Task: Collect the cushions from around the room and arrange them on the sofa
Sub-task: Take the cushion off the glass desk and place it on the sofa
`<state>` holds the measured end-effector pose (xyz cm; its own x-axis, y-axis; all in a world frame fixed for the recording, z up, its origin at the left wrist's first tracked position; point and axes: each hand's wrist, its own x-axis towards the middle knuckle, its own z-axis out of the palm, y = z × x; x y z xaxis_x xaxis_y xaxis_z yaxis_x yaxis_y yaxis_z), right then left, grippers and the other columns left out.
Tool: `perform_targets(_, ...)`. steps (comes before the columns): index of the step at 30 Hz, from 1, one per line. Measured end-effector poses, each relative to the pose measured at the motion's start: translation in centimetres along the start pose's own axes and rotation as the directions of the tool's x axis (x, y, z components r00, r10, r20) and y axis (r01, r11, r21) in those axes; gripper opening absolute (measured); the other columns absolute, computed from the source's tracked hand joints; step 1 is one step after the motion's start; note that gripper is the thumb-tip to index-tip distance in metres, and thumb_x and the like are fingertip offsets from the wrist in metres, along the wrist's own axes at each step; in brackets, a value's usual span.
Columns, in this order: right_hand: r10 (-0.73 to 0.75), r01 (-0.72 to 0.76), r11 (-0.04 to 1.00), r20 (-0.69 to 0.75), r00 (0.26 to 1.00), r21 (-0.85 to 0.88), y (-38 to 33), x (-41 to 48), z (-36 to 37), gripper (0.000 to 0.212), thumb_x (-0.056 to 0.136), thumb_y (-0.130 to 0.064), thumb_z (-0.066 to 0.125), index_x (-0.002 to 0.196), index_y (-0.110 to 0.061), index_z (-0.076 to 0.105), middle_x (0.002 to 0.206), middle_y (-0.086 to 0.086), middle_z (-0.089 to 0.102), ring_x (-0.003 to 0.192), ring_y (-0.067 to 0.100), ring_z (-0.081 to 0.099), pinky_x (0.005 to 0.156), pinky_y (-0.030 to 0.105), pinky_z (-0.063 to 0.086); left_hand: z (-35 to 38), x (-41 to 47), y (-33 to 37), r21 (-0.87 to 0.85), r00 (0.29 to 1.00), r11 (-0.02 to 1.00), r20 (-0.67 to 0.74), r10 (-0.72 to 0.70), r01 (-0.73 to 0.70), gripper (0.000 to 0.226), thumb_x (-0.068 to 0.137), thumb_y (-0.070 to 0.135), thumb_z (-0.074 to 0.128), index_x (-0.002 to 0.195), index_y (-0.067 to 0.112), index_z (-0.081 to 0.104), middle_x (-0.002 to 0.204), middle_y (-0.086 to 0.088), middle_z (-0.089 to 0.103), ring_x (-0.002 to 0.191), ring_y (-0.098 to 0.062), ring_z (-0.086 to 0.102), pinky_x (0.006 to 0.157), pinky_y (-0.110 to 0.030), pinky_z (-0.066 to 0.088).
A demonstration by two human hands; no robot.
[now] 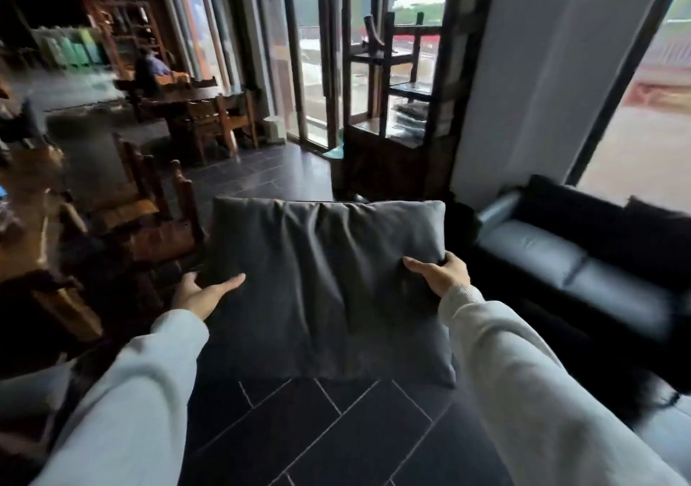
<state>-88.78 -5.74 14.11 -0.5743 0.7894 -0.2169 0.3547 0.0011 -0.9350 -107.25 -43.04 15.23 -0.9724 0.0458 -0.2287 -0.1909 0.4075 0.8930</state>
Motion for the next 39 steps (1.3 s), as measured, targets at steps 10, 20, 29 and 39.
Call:
perform_targets(10,0.153,-0.14,0.988,-0.426,0.892,0.062,4.3,17.6,-23.0,0.061,0.062,-0.038,0.099,0.113,-0.015,0.075,0.105,0.005,0.079,0.101,0.026,0.074,0.099,0.041,0.058,35.6,9.1,15.9,0.023,0.855,0.983,0.497,0.146,-0.182,0.077,0.061,0.038,0.096,0.126,0.014,0.064,0.109,-0.003,0.07,0.088,-0.02,0.065,0.077,-0.033,0.051)
perform_targets(20,0.254,-0.141,0.964,-0.634,0.73,0.223,6.7,29.3,-39.2,0.073,0.063,-0.038,0.099,0.123,-0.009,0.07,0.109,0.007,0.076,0.106,0.028,0.073,0.102,0.044,0.057,63.4,11.1,28.9,-0.019,0.672,0.962,0.711,0.205,-0.274,0.088,0.06,0.029,0.097,0.137,0.017,0.058,0.107,-0.003,0.069,0.102,-0.026,0.067,0.096,-0.042,0.054)
perform_targets(29,0.268,-0.088,0.951,-0.656,0.706,0.295,9.8,45.6,-53.1,0.07,0.072,-0.038,0.095,0.127,-0.004,0.069,0.115,0.011,0.075,0.107,0.028,0.071,0.1,0.04,0.056,87.5,12.3,34.4,-0.049,0.619,0.959,0.755,0.218,-0.278,0.081,0.059,0.021,0.097,0.132,0.014,0.061,0.117,-0.009,0.073,0.105,-0.028,0.07,0.1,-0.045,0.054)
perform_targets(39,0.235,-0.066,0.952,-0.579,0.78,0.298,8.5,68.5,-63.9,0.063,0.067,-0.037,0.097,0.118,-0.012,0.07,0.097,0.001,0.075,0.091,0.021,0.072,0.09,0.038,0.06,105.9,17.8,42.9,-0.061,0.699,0.991,0.704,0.126,-0.117,0.086,0.044,0.047,0.095,0.12,0.019,0.067,0.108,-0.003,0.077,0.094,-0.024,0.075,0.093,-0.044,0.058)
